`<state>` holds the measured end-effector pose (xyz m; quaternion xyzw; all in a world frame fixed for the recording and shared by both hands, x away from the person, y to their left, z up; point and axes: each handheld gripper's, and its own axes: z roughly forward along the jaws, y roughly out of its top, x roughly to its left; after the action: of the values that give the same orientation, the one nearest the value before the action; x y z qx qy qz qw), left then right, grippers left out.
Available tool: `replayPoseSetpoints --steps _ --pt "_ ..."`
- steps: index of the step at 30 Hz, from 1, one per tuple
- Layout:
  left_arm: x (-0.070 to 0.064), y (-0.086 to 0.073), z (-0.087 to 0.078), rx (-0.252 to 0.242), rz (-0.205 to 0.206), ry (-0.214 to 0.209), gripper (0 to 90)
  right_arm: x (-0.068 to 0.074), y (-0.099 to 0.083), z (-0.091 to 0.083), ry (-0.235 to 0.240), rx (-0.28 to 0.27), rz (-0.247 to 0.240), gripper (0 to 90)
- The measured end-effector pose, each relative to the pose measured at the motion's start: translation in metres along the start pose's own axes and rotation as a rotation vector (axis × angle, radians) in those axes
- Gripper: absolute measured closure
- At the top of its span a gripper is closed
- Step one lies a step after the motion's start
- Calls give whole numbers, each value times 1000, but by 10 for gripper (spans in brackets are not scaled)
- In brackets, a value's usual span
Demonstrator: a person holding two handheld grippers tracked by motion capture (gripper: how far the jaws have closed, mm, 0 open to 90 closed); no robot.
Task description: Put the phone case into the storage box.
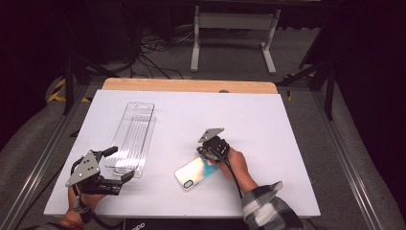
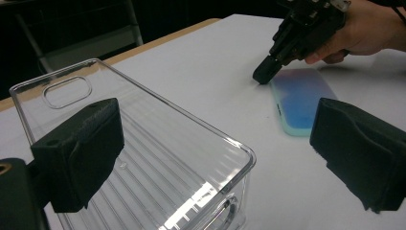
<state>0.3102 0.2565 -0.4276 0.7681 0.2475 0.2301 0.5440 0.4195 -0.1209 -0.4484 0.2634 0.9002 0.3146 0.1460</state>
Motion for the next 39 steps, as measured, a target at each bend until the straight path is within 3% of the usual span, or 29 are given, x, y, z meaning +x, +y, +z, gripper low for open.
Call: replayPoseSetpoints --steps 15,32,37,39 --pt "0 -1 1 3 -9 -7 51 2 -42 -41 19 36 10 900" --pt "0 -1 3 8 -8 -6 50 5 -64 -61 36 47 27 900" --pt "-1 -1 3 11 -6 -9 50 4 -62 -63 25 42 -5 757" --pt "-1 -1 3 15 -6 -11 50 5 -59 -66 21 23 -8 585"
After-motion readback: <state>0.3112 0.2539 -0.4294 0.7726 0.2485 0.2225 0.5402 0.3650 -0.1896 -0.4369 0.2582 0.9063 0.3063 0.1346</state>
